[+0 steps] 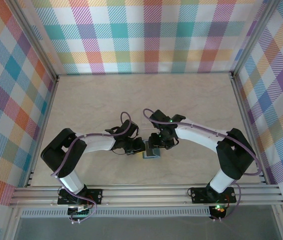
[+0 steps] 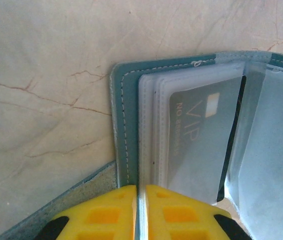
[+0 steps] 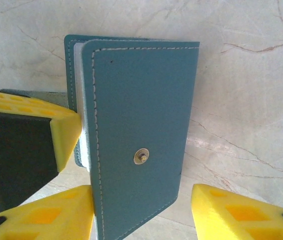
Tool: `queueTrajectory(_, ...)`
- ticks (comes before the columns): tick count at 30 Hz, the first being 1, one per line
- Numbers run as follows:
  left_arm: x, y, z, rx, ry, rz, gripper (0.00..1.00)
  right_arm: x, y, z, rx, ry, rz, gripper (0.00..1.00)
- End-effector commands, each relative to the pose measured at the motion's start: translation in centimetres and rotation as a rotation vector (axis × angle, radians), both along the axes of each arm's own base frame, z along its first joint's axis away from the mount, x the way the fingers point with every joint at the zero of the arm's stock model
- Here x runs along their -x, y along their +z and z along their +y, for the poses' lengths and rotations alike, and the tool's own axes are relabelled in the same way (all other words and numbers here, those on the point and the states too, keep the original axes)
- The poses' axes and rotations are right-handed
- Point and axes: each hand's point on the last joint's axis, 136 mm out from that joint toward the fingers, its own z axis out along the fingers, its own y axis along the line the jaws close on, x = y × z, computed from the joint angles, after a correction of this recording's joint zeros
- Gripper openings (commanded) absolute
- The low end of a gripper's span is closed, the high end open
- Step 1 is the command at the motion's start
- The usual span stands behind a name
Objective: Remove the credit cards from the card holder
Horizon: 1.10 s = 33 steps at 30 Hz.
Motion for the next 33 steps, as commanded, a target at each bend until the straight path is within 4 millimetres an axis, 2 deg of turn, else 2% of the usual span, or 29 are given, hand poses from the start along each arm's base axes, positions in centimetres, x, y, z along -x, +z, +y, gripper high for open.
queueTrajectory(1,0.3,-0.7,0.3,-0.039,-0.006,0.009,0.13,0.2,-0.3,-1.2,0.040,-0.026,0.003,0.51)
queueTrajectory(4,0.3,-0.6,0.7,-0.059,-0.005,0.001,0.13,0.2,0.0,-1.8,0.040,-0.036,-0.006,0.52)
queueTrajectory(7,0.4,-0.8,1.0,-0.072,-0.005,0.002,0.12,0.1,0.4,-2.2,0.029,-0.047,-0.019,0.41)
queueTrajectory(11,0.5,-1.0,1.3,-0.084,-0.005,0.003,0.11,-0.1,0.6,-3.0,0.030,-0.070,-0.027,0.41)
queueTrajectory(16,0.5,-0.8,1.5,-0.089,-0.005,-0.003,0.10,-0.2,0.6,-3.6,0.043,-0.081,-0.031,0.34)
queueTrajectory(20,0.5,-0.6,1.5,-0.093,-0.007,-0.011,0.10,-0.3,0.6,-3.5,0.037,-0.082,-0.030,0.46)
queueTrajectory(28,0.5,-0.6,1.5,-0.095,-0.007,-0.013,0.10,-0.4,0.9,-3.2,0.015,-0.083,-0.035,0.54)
queueTrajectory(33,0.4,-0.7,1.5,-0.094,-0.007,-0.010,0.10,-0.3,0.7,-3.3,0.017,-0.085,-0.030,0.65)
